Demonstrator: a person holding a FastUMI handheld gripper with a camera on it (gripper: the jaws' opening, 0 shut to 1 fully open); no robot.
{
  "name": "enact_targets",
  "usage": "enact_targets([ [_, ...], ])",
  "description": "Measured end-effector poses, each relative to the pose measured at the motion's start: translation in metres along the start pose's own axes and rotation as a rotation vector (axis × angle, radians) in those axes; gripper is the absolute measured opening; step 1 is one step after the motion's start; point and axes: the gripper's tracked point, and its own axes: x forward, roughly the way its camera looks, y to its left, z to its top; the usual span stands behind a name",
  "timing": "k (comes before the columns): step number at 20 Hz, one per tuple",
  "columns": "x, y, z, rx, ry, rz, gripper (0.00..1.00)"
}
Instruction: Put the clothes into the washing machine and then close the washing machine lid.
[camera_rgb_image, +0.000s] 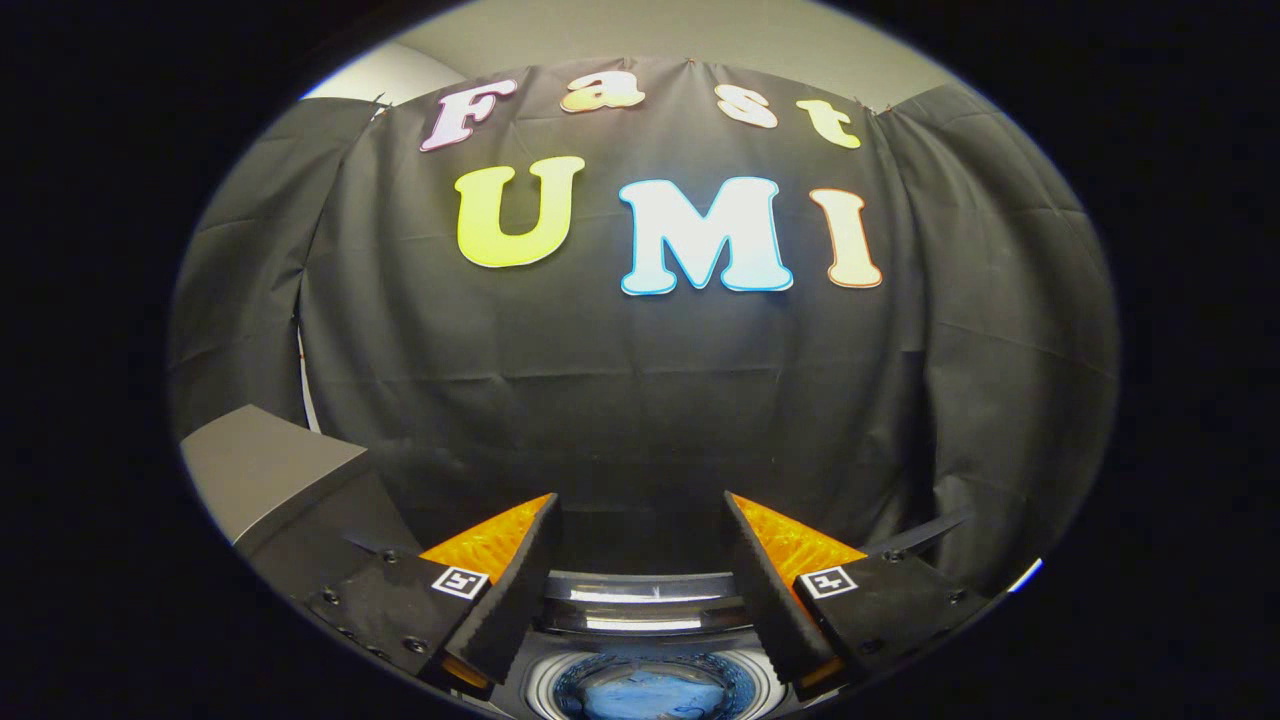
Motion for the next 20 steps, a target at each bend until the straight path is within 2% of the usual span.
enact_targets([
  [20,-0.056,0.000,-0.042,0.003,0.048,-0.007,0.97],
])
